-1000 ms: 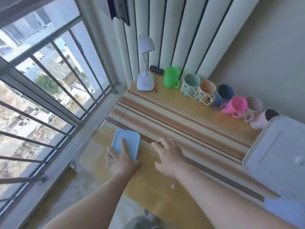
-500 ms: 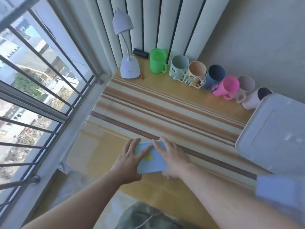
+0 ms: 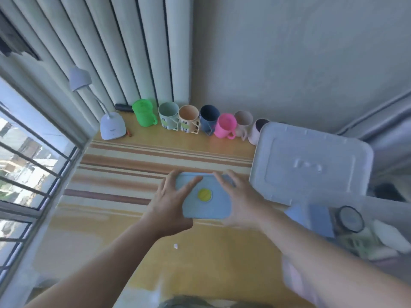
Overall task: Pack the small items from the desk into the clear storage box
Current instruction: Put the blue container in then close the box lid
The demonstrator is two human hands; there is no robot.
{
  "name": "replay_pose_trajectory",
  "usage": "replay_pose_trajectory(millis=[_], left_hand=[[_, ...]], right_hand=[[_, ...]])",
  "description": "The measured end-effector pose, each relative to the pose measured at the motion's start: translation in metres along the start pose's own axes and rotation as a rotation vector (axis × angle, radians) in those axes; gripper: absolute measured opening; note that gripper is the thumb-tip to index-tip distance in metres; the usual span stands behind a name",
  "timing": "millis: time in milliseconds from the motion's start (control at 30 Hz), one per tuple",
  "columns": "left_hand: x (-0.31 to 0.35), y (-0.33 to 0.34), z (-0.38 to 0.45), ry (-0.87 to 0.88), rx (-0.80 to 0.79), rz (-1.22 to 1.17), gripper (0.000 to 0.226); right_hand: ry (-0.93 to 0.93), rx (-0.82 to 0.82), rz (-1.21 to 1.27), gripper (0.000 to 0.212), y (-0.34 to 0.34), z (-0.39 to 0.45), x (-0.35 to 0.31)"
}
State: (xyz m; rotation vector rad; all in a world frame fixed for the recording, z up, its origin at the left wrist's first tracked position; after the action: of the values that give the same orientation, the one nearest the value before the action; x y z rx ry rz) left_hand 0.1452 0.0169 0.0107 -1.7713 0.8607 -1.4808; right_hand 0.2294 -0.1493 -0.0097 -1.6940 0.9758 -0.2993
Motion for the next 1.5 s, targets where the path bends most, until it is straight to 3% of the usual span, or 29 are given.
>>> replay_pose_trajectory(millis=[133, 267, 400, 533, 800, 1100, 1400, 1500], left_hand=[[0.146, 0.000, 0.030, 0.244, 0.058, 0.011, 0.094], [0.284, 0.045, 0.042, 0.433, 0.079, 0.021, 0.090], [0.394, 0.129, 0.049, 0.554, 0.031, -0.003, 0.086], [0.465, 0.211, 0.048, 0.583, -0.071, 0.031, 0.097], [0.490, 0.321, 0.025, 0.423, -0.380, 0.205, 0.109], [0.514, 0.351, 0.026, 0.418, -0.389, 0.106, 0.108], [0.475, 0.360, 0.022, 0.406, -0.463, 0.283, 0.115], [0.471, 0.349, 0.025, 0.469, -0.364, 0.311, 0.113]], right_hand=[[0.113, 0.208, 0.006, 0.131, -0.064, -0.095, 0.097], [0.221, 0.316, 0.015, 0.128, -0.092, -0.201, 0.202], [0.319, 0.285, 0.021, 0.130, -0.084, -0.300, 0.304], [0.399, 0.186, -0.011, 0.138, -0.056, -0.367, 0.378], [0.385, -0.085, -0.037, 0.150, 0.018, -0.413, 0.424], [0.376, -0.150, -0.202, 0.140, 0.008, -0.422, 0.439], [0.327, -0.179, -0.254, 0.136, 0.042, -0.402, 0.420], [0.319, -0.194, -0.226, 0.133, 0.046, -0.394, 0.420]])
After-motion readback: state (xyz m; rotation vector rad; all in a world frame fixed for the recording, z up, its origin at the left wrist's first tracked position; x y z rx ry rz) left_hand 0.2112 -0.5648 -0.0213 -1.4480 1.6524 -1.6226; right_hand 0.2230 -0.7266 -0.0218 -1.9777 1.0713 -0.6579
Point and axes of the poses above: each hand's wrist, its own z-axis towards the middle knuckle, its own y-axis out of the palm, x = y × z, the point moved 9 cm from there along z, towards the middle knuckle, and after that the axes turned 6 degrees about -z, right-handed, at the moved point
